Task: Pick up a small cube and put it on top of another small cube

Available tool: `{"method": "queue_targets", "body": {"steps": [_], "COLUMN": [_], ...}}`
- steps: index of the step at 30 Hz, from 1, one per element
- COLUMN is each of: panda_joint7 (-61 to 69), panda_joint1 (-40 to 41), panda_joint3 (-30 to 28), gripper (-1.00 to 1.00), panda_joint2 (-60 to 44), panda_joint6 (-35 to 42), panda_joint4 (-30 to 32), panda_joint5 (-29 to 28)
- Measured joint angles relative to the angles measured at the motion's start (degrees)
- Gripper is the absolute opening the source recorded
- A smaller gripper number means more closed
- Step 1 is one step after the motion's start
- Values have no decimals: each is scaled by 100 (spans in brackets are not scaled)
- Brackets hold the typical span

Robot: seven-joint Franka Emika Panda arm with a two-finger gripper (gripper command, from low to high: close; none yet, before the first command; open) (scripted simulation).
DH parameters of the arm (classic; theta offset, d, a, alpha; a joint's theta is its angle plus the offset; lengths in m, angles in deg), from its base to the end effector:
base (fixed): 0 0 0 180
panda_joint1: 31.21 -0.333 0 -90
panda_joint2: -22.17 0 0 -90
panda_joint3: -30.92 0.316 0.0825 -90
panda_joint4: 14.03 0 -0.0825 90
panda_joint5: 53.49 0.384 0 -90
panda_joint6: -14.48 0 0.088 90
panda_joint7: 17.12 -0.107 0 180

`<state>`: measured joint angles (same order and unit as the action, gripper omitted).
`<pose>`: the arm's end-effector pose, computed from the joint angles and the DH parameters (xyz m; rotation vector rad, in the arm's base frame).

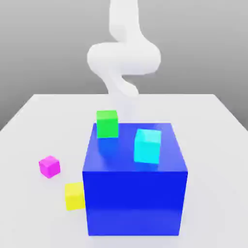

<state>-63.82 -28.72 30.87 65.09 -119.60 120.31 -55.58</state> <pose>0.3680 -0.0170 0.6745 -2.4807 1.1141 -1.0021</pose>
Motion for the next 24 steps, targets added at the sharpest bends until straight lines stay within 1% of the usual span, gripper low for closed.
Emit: {"method": "queue_targets", "body": {"steps": [6, 14, 20, 24], "panda_joint7": [-182, -316, -305, -222], "panda_joint1": [606, 1384, 1933, 2253], "panda_joint3": [-139, -552, -984, -1322], "gripper": [0, 0, 0, 0], "panda_joint2": [-727, -1670, -2361, -2813], "panda_joint6": [-548, -1255, -1797, -2173], "panda_joint4": [620, 1422, 2024, 2431], "panda_joint5": [-478, -962, -1186, -1237]}}
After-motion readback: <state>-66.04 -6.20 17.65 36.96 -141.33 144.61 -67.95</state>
